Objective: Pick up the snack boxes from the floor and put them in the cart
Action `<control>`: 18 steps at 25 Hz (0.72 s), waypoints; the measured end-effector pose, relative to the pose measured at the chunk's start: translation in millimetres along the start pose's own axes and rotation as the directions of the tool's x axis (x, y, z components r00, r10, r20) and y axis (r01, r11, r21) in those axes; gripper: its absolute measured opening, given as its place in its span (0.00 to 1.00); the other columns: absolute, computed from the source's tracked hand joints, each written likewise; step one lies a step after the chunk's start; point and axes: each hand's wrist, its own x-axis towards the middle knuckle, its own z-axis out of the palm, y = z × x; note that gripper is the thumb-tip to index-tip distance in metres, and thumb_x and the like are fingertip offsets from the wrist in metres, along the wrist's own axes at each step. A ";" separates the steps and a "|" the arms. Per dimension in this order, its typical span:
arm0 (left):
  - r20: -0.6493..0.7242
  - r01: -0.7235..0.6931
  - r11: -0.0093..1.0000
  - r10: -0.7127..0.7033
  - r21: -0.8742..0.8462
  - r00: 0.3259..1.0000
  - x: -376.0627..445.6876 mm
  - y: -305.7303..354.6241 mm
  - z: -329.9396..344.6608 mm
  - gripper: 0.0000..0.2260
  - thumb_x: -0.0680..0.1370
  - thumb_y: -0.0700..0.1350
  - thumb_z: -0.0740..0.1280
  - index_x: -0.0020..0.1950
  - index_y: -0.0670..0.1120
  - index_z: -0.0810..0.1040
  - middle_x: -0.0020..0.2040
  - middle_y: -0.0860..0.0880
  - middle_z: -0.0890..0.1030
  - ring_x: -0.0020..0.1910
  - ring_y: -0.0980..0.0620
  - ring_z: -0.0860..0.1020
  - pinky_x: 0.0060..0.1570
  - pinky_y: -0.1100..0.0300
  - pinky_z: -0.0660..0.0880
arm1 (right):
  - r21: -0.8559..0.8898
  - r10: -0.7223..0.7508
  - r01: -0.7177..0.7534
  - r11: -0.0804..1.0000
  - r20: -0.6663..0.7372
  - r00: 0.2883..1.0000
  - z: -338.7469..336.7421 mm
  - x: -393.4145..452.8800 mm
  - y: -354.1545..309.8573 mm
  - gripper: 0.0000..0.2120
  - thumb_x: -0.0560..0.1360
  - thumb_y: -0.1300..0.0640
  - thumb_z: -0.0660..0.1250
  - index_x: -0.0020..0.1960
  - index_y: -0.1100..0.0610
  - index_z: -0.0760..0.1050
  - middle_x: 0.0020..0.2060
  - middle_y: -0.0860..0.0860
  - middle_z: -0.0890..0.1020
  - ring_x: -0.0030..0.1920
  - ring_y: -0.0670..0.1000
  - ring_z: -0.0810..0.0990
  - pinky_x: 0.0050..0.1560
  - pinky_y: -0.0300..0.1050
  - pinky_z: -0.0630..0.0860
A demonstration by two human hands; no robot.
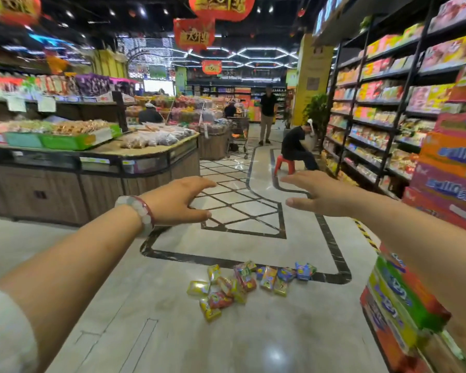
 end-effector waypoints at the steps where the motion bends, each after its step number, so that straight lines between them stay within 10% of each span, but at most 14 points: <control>1: 0.008 0.018 1.000 -0.018 0.008 1.000 15.1 -21.4 1.1 0.30 0.76 0.53 0.65 0.75 0.53 0.57 0.75 0.52 0.60 0.72 0.53 0.60 0.68 0.61 0.58 | -0.003 -0.025 0.025 1.000 -0.012 1.000 9.1 32.9 1.6 0.29 0.77 0.41 0.59 0.75 0.44 0.56 0.75 0.46 0.61 0.74 0.50 0.57 0.72 0.48 0.56; 10: 0.107 0.066 0.998 -0.063 -0.023 0.992 164.8 -162.5 17.4 0.30 0.77 0.54 0.64 0.75 0.55 0.55 0.75 0.52 0.60 0.72 0.52 0.60 0.69 0.58 0.59 | 0.101 -0.043 0.040 0.994 0.031 0.999 70.5 241.6 35.3 0.28 0.77 0.39 0.58 0.75 0.42 0.57 0.74 0.46 0.62 0.73 0.49 0.59 0.70 0.46 0.58; 18: 0.212 0.098 0.982 -0.064 -0.158 0.975 339.4 -264.7 165.9 0.29 0.76 0.52 0.65 0.75 0.52 0.58 0.74 0.50 0.62 0.70 0.52 0.63 0.65 0.65 0.57 | 0.253 -0.093 0.047 0.966 0.170 0.981 204.8 416.5 139.6 0.28 0.77 0.41 0.59 0.75 0.46 0.59 0.73 0.49 0.64 0.73 0.51 0.61 0.69 0.44 0.59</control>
